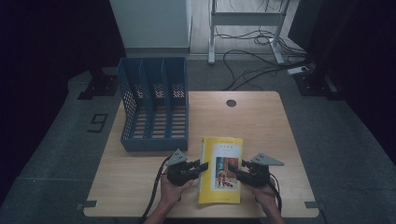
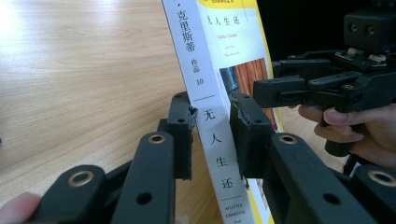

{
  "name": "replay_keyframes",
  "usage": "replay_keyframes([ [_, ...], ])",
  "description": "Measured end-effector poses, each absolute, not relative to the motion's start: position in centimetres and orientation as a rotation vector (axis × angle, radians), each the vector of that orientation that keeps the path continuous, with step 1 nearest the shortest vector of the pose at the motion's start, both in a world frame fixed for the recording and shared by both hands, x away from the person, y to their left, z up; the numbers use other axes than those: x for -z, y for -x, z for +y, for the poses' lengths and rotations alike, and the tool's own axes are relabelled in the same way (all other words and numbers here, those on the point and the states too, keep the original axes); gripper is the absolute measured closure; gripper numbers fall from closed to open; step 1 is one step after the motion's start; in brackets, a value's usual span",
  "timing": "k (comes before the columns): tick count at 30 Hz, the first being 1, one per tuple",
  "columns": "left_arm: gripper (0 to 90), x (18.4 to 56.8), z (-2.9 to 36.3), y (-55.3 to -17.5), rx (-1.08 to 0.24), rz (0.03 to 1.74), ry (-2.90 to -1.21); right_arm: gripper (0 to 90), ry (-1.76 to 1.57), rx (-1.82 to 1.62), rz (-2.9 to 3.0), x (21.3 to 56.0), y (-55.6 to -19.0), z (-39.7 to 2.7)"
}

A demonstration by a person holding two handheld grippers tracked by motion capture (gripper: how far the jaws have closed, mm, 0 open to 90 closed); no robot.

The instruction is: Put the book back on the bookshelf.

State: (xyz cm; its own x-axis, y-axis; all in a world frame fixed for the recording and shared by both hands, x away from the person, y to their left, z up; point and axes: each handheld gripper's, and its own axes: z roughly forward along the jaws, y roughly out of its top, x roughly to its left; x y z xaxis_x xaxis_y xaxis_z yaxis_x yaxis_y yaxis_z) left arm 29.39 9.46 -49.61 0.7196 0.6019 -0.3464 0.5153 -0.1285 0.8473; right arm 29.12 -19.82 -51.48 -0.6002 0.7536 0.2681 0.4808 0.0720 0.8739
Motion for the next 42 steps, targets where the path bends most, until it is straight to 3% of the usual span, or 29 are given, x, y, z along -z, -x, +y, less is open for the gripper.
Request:
replay_keyframes([
  [15,71.8,49.3,9.4,-28.9,-0.097,0.847,-1.77,43.9,-1.29,-1.536,2.101,51.5,-29.3,-20.0],
  [22,72.7,48.9,9.2,-28.4,-0.105,0.805,-1.771,28.1,-1.355,-1.534,2.056,51.3,-29.5,-20.3],
  [28,73.2,48.7,9.1,-28.1,-0.104,0.787,-1.772,21.9,-1.39,-1.576,2.024,51.2,-29.6,-20.5],
  [42,73.4,48.6,9.1,-28.0,-0.103,0.772,-1.78,17.8,-1.404,-1.636,2.061,50.9,-30.0,-19.5],
])
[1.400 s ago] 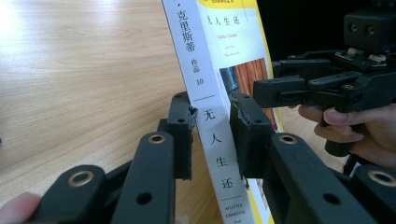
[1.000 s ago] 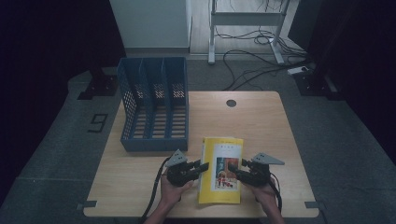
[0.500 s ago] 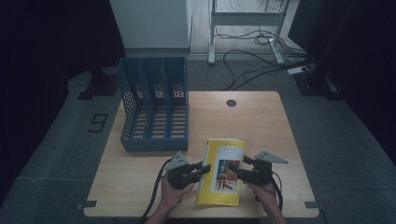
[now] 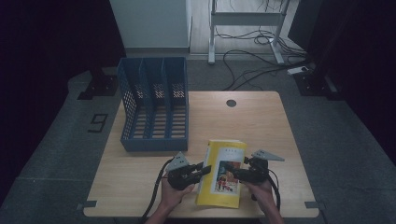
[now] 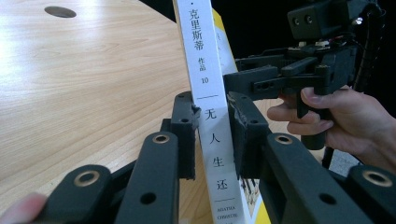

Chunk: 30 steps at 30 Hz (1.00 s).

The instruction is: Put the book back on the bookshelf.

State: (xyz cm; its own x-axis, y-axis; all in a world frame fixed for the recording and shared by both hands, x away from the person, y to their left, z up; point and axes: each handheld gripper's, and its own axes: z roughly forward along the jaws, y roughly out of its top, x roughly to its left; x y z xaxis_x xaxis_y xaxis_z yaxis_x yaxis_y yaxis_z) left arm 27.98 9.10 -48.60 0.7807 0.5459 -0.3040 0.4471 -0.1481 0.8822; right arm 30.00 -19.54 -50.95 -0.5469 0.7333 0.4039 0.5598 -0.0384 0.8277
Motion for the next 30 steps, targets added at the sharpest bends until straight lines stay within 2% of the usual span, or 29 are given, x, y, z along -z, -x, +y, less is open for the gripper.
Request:
replay_keyframes([
  [13,73.5,46.0,9.2,-26.2,-0.214,0.657,-1.77,25.6,-1.235,-1.646,1.987,48.5,-28.4,-19.5],
  [22,71.6,45.9,9.1,-26.2,-0.213,0.62,-1.791,27.3,-1.169,-1.661,1.969,48.5,-28.1,-19.6],
  [27,63.1,45.9,9.1,-26.4,-0.175,0.615,-1.803,28.0,-1.123,-1.708,1.984,48.4,-27.9,-19.5],
  [30,62.3,45.9,9.4,-26.6,-0.179,0.639,-1.791,28.4,-1.077,-1.713,1.994,48.3,-27.7,-19.2],
])
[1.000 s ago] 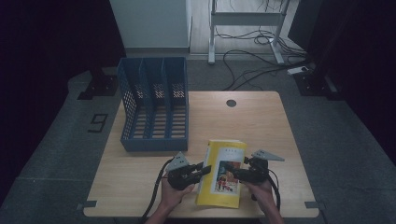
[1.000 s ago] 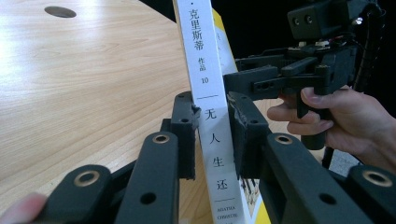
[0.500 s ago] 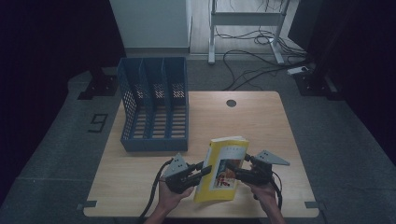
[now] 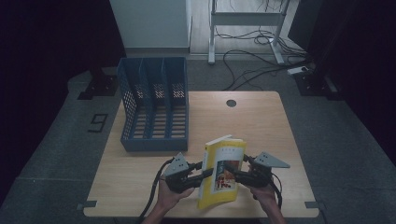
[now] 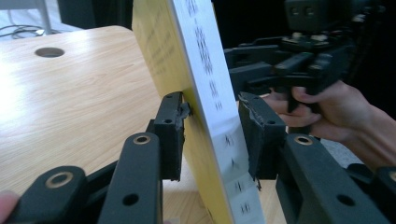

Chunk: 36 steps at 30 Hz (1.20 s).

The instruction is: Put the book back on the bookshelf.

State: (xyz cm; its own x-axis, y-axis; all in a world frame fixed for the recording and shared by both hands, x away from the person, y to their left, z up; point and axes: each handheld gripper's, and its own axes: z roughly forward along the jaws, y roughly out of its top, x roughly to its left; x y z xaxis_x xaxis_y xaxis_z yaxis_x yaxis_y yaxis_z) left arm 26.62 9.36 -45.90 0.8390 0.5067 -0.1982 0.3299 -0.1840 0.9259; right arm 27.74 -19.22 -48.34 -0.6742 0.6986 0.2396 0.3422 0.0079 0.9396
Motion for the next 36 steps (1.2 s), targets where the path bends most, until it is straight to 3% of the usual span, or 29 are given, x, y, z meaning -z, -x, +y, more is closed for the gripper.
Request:
replay_keyframes([
  [4,63.0,45.9,9.5,-26.7,-0.144,0.644,-1.759,30.4,-1.023,-1.739,2.017,48.3,-27.5,-18.9],
  [6,70.0,45.8,9.5,-26.5,-0.147,0.635,-1.748,31.1,-0.963,-1.74,2.053,48.3,-27.3,-18.2],
  [10,72.8,45.7,9.5,-26.3,-0.18,0.646,-1.753,32.8,-0.938,-1.722,2.055,47.9,-27.0,-17.9],
  [25,74.3,45.7,9.3,-26.2,-0.187,0.661,-1.743,34.2,-0.941,-1.719,2.05,48.1,-27.1,-18.1],
  [30,75.0,45.7,9.4,-26.2,-0.174,0.657,-1.733,26.7,-1.014,-1.676,2.083,48.4,-27.6,-18.2],
  [36,75.2,45.6,9.3,-26.1,-0.183,0.657,-1.729,29.6,-0.992,-1.658,2.09,47.9,-27.3,-17.6],
])
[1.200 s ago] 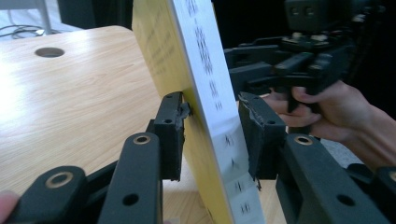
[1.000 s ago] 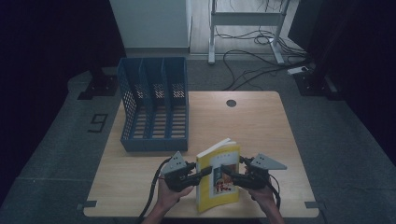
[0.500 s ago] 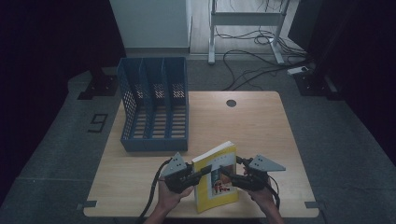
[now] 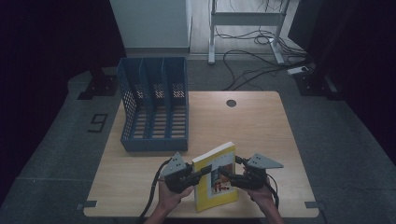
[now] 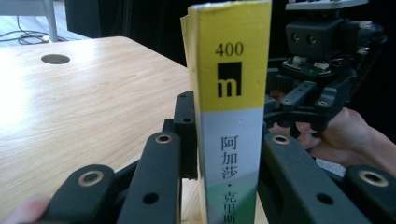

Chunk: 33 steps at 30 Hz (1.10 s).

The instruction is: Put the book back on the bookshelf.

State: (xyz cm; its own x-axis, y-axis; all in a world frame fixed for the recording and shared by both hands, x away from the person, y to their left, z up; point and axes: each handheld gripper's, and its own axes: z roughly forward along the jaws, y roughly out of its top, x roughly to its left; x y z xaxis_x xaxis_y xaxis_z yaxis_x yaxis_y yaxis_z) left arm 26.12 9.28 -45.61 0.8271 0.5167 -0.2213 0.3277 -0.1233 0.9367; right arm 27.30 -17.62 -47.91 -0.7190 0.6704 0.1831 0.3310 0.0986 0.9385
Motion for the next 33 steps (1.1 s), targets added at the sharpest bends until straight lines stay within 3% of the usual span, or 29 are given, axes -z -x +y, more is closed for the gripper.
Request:
replay_keyframes([
  [4,75.6,44.4,8.8,-25.9,-0.232,0.63,-1.73,35.7,-0.953,-1.626,2.018,47.0,-26.7,-17.8],
  [10,74.9,43.9,7.8,-25.0,-0.349,0.551,-1.748,37.0,-0.889,-1.608,1.957,45.7,-25.9,-18.5],
  [20,70.7,44.6,8.1,-24.8,-0.347,0.525,-1.724,36.4,-0.83,-1.669,1.972,46.3,-25.8,-18.1],
  [33,75.0,44.7,8.4,-25.0,-0.375,0.593,-1.697,37.7,-0.872,-1.659,1.991,47.0,-26.2,-18.0],
])
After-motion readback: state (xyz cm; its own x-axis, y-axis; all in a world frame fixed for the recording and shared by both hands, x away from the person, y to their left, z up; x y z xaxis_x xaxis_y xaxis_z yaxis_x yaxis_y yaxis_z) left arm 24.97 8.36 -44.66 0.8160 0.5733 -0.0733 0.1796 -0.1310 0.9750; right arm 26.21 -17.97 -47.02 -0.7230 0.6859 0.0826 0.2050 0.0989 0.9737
